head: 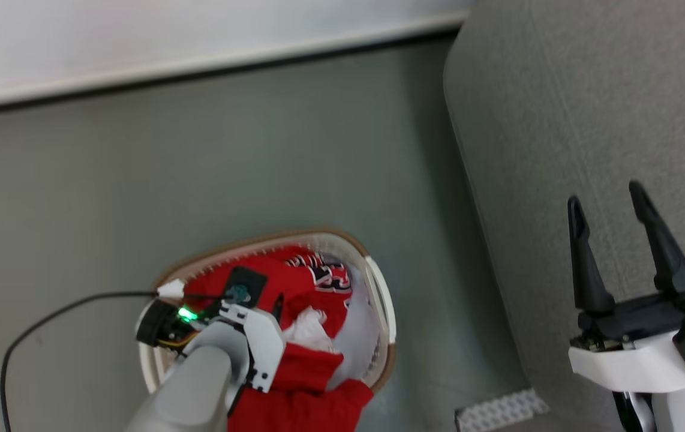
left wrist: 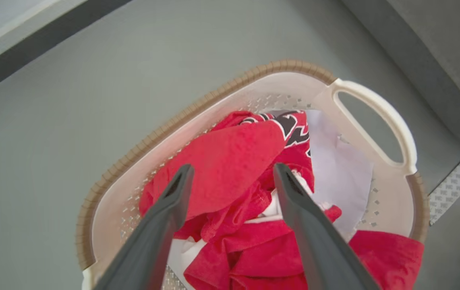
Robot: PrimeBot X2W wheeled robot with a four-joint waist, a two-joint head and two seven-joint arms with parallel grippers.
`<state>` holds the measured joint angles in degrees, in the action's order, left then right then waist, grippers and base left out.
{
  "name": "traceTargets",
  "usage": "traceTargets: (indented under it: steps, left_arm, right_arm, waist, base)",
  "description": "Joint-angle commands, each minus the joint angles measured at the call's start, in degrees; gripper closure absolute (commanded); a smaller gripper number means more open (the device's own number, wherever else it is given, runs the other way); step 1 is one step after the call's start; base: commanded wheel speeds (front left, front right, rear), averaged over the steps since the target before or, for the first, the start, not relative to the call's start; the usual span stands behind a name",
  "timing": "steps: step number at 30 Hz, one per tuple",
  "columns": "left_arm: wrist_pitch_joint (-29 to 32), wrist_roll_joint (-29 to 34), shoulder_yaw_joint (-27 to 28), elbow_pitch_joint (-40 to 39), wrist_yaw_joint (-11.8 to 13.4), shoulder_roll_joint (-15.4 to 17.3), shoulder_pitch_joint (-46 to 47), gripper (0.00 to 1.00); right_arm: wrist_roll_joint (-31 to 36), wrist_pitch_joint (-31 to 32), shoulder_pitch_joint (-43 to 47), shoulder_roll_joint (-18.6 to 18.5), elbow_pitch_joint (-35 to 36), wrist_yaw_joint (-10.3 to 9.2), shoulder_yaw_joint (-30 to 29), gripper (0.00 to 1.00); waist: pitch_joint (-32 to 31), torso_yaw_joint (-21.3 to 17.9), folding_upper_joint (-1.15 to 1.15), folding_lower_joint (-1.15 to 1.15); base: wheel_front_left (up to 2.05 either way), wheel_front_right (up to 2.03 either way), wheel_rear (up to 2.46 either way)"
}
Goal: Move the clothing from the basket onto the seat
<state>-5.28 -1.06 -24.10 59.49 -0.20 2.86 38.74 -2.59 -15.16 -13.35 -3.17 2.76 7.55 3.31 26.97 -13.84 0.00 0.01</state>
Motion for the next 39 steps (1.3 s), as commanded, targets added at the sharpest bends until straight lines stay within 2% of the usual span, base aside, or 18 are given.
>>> traceTargets:
  steps: [1,5,11,18,19,20,24,28,34,37,39]
  left_arm:
    - [0.5,0.6,-0.1,1.5,0.5,0.9,1.5,0.00]
    - [1.7,1.4,-0.6,6.0,2.5,1.2,5.1,0.00]
    - [0.6,3.1,-1.7,9.6,6.7,2.0,9.1,0.00]
    - [0.5,4.3,-3.5,11.7,8.4,2.9,13.2,0.00]
    - [0.9,4.7,-4.0,12.1,8.4,3.1,13.4,0.28]
    - [0.3,4.4,-3.9,12.2,8.5,3.1,13.6,1.00]
    - [-1.4,3.4,-3.9,12.7,8.0,2.6,14.1,1.00]
    - [-5.2,-0.7,-1.3,12.4,7.4,1.2,11.1,1.00]
    - [-9.1,-6.0,0.0,10.2,4.9,0.1,3.4,1.00]
    - [-9.7,-8.9,-0.9,6.1,2.8,0.1,-1.7,1.00]
    - [-9.9,-10.6,-2.0,2.3,2.4,0.1,-4.6,1.00]
  right_arm:
    - [-0.4,0.0,-1.6,0.2,0.9,-0.12,0.3,0.00]
    - [-2.6,0.0,-3.5,0.3,3.0,-0.12,1.4,0.00]
    - [-4.3,0.0,-4.6,0.3,5.6,-0.12,1.8,0.00]
    - [-5.9,0.0,-5.7,0.3,7.8,-0.12,2.6,0.00]
    - [-6.1,0.0,-5.7,0.3,7.9,-0.12,2.9,0.00]
    - [-6.1,0.0,-5.6,0.3,8.1,-0.12,2.9,0.00]
    - [-6.3,0.0,-5.0,0.3,7.7,-0.12,2.5,0.00]
    - [-5.5,0.0,-3.8,0.3,5.8,-0.12,2.0,0.00]
    - [-4.4,0.0,-0.5,0.2,1.5,-0.12,1.3,0.00]
    - [-3.3,0.0,1.9,0.2,-0.5,-0.12,0.6,0.00]
    - [-2.5,0.0,3.9,0.2,-1.5,-0.12,0.2,0.00]
  waist:
    - [7.1,-2.8,0.00,-0.01]
    - [10.2,-3.8,0.00,-0.01]
    - [12.9,-4.5,0.00,-0.01]
    - [16.9,-5.1,0.00,-0.01]
    - [17.3,-5.3,0.00,-0.01]
    - [17.6,-5.3,0.00,-0.01]
    - [17.4,-4.8,0.00,-0.01]
    - [13.3,-3.0,0.00,-0.01]
    - [1.7,0.4,0.00,-0.01]
    - [-4.8,2.6,0.00,-0.01]
    - [-8.8,4.2,0.00,-0.01]
  base:
    - [0.00,0.00,0.00]
    - [0.00,0.00,0.00]
    - [0.00,0.00,0.00]
    - [0.00,0.00,0.00]
    - [0.00,0.00,0.00]
    - [0.00,0.00,0.00]
    - [0.00,0.00,0.00]
    - [0.00,0.00,0.00]
    - [0.00,0.00,0.00]
    - [0.00,0.00,0.00]
    - [0.00,0.00,0.00]
